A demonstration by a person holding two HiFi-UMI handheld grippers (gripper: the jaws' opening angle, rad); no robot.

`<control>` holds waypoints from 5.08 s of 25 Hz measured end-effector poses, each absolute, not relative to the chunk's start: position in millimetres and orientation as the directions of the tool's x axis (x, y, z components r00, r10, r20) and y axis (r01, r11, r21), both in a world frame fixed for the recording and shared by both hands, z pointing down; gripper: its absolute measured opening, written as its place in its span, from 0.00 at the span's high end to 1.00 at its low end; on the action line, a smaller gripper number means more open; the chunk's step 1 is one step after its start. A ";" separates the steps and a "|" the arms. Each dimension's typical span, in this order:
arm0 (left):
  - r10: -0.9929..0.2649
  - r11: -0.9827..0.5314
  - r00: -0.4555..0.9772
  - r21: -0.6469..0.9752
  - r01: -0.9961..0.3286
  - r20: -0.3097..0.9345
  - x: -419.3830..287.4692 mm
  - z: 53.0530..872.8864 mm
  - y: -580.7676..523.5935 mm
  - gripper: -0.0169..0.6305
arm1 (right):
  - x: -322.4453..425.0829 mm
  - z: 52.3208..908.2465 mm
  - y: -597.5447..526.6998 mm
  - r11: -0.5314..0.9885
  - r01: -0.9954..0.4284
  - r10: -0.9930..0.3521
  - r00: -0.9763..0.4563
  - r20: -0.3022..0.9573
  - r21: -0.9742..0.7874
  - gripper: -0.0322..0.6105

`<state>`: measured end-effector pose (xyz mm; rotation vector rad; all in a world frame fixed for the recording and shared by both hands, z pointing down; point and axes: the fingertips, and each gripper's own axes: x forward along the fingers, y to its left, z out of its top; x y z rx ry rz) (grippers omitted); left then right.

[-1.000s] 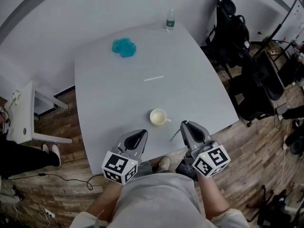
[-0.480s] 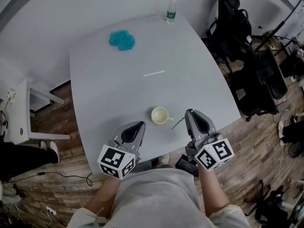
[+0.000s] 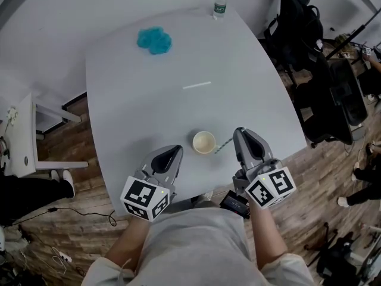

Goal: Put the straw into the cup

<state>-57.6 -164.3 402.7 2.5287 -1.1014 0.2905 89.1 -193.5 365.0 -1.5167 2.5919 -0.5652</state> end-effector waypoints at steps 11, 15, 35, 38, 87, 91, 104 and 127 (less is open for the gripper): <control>-0.661 -0.617 0.663 0.248 -0.747 0.353 -62.2 414.3 -174.5 0.95 | 90.2 378.7 -211.6 0.414 -0.821 -0.862 -0.492 0.119 -0.394 0.92; -0.654 -0.616 0.664 0.254 -0.746 0.363 -63.1 419.9 -177.1 0.95 | 88.8 385.9 -219.7 0.406 -0.818 -0.861 -0.492 0.131 -0.407 0.92; -0.625 -0.608 0.674 0.297 -0.736 0.393 -54.6 454.3 -183.0 0.95 | 73.1 426.5 -236.8 0.415 -0.800 -0.822 -0.534 0.198 -0.433 0.92; -0.619 -0.606 0.678 0.307 -0.734 0.396 -53.4 458.1 -182.0 0.95 | 70.4 433.9 -239.3 0.410 -0.799 -0.820 -0.534 0.207 -0.441 0.92; -0.597 -0.578 0.662 0.329 -0.747 0.454 -66.2 485.3 -173.3 0.95 | 63.6 516.2 -248.7 0.314 -0.782 -0.813 -0.514 0.272 -0.538 0.91; -0.593 -0.579 0.662 0.329 -0.746 0.457 -66.7 485.4 -171.2 0.95 | 62.1 517.5 -246.6 0.314 -0.786 -0.809 -0.515 0.283 -0.532 0.88; -0.593 -0.594 0.674 0.326 -0.735 0.441 -57.2 477.8 -165.0 0.95 | 74.0 506.6 -233.0 0.331 -0.799 -0.806 -0.516 0.290 -0.502 0.85; -0.621 -0.618 0.681 0.291 -0.730 0.388 -48.0 444.9 -136.7 0.95 | 108.5 440.9 -193.6 0.369 -0.833 -0.848 -0.484 0.217 -0.413 0.85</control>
